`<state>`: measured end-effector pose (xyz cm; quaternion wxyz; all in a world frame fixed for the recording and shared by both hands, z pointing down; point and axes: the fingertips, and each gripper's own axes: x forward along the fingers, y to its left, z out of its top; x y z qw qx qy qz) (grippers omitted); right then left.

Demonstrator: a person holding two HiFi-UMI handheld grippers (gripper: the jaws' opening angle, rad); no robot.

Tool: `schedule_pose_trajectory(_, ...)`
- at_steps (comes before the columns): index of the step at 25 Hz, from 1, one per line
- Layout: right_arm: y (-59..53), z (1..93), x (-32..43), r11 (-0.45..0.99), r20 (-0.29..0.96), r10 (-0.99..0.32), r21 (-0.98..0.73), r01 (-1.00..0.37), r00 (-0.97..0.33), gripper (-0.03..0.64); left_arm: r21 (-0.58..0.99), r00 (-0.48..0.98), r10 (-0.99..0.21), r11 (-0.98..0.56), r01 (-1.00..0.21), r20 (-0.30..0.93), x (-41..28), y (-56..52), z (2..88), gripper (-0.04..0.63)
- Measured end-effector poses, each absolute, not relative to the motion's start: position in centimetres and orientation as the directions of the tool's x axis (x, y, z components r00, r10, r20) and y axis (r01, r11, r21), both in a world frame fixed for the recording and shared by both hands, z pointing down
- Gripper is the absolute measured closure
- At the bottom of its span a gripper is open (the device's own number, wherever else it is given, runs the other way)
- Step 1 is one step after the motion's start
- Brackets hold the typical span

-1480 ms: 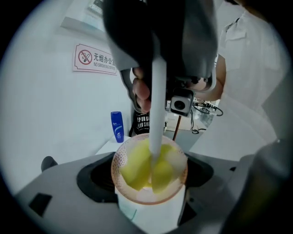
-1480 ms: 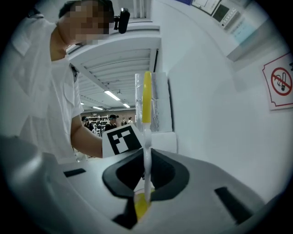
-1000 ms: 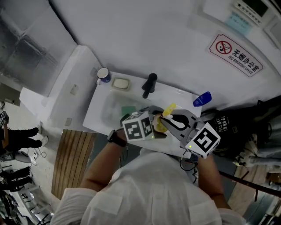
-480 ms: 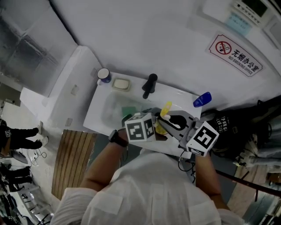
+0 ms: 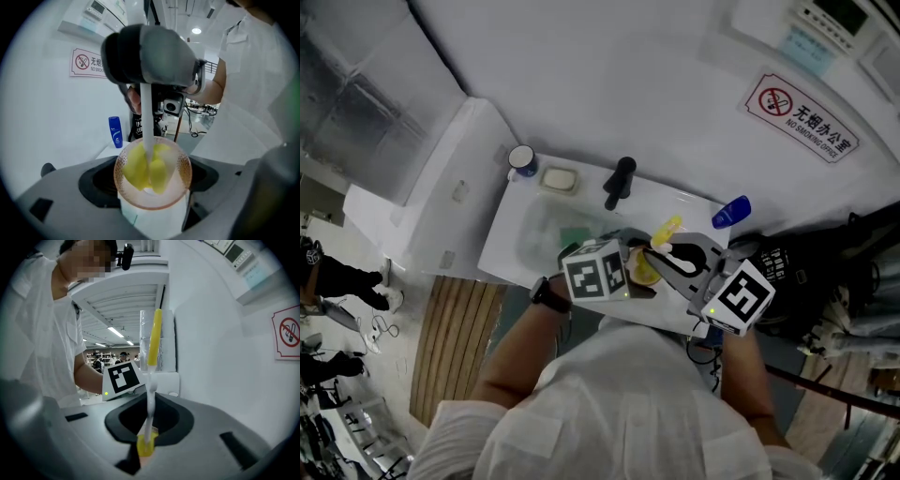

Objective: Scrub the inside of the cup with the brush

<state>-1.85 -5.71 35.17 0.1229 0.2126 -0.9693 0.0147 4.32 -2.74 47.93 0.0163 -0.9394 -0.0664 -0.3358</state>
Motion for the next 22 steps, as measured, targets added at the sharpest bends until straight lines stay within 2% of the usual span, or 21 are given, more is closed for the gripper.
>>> schedule_pose_trajectory(9,-5.6,33.7,-2.5,0.898,0.074,-0.414,-0.129,-0.421,-0.907,0.595,0.015,0.756,0.122,-0.989,0.147,0.642,4.3,-2.0,48.3,0.210)
schedule_pose_trajectory(18,-5.5,36.7,-2.3,0.885,0.197,-0.435,-0.087,-0.457,-0.879,0.595,0.016,0.755,0.123,-0.989,0.147,0.644,4.1,-2.2,48.0,0.210)
schedule_pose_trajectory(22,-5.9,35.2,-2.1,0.879,0.174,-0.457,-0.061,-0.472,-0.873,0.595,0.020,0.756,0.126,-0.989,0.148,0.643,4.1,-2.1,48.4,0.210)
